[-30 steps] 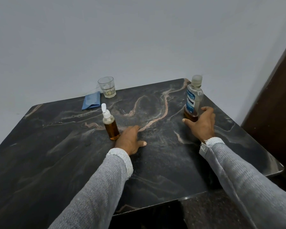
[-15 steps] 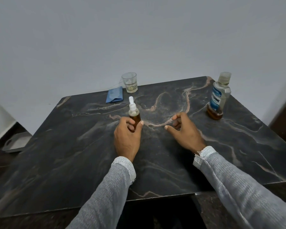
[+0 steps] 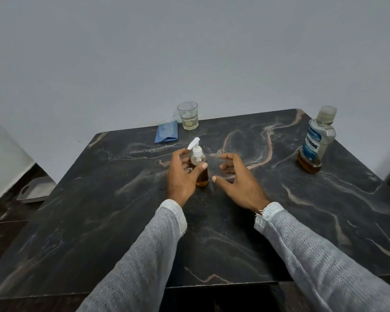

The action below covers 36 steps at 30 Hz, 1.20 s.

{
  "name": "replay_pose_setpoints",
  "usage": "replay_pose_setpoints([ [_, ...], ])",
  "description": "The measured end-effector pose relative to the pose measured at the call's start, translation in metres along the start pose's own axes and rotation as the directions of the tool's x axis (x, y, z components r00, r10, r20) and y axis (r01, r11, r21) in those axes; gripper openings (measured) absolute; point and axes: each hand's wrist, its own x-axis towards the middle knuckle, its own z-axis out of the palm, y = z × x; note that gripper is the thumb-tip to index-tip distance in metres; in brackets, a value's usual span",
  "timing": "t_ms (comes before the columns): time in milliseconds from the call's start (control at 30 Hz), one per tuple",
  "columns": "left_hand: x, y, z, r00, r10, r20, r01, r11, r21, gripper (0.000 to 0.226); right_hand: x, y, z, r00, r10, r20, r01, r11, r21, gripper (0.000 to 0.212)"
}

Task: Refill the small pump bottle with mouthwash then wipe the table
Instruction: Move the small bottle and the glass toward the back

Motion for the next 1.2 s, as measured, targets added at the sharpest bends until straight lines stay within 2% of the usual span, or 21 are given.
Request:
replay_pose_setpoints([
  [133, 0.003, -0.004, -0.011, 0.954, 0.052, 0.297, -0.041, 0.998, -0.042, 0.042, 0.008, -0.005, 0.002, 0.996, -0.064, 0.058, 0.061, 0.997, 0.044, 0.081],
  [200, 0.004, -0.001, -0.015, 0.924, 0.057, 0.379, -0.036, 0.997, -0.062, 0.041, 0.012, -0.009, 0.004, 0.99, -0.109, 0.085, 0.108, 0.994, 0.015, 0.091],
  [400, 0.005, 0.0, -0.021, 0.884, -0.037, 0.465, 0.099, 0.989, -0.109, 0.046, 0.021, -0.012, 0.011, 0.962, -0.25, 0.108, 0.256, 0.965, -0.052, 0.095],
  [633, 0.011, -0.004, -0.02, 0.86, -0.082, 0.503, 0.173, 0.975, -0.137, 0.044, 0.025, -0.008, 0.016, 0.925, -0.381, 0.011, 0.373, 0.9, -0.227, 0.09],
  [800, 0.021, -0.006, -0.019, 0.889, -0.07, 0.453, 0.158, 0.975, -0.159, 0.038, 0.038, -0.008, 0.01, 0.909, -0.417, 0.015, 0.406, 0.875, -0.263, 0.078],
  [933, 0.051, -0.006, -0.018, 0.966, -0.074, 0.246, 0.097, 0.992, -0.083, 0.027, 0.056, -0.004, 0.0, 0.927, -0.365, -0.086, 0.34, 0.916, -0.213, 0.076],
  [1033, 0.084, -0.007, -0.016, 0.989, -0.07, 0.128, 0.072, 0.997, -0.015, 0.024, 0.074, 0.0, -0.009, 0.938, -0.321, -0.132, 0.296, 0.938, -0.181, 0.074],
  [1100, 0.11, -0.007, -0.014, 0.993, -0.08, 0.084, 0.078, 0.997, 0.027, 0.029, 0.088, 0.004, -0.014, 0.946, -0.291, -0.14, 0.267, 0.949, -0.165, 0.073],
  [1200, 0.152, -0.006, -0.005, 0.996, -0.091, 0.015, 0.089, 0.992, 0.084, 0.051, 0.111, 0.011, -0.018, 0.949, -0.279, -0.144, 0.255, 0.953, -0.163, 0.07],
])
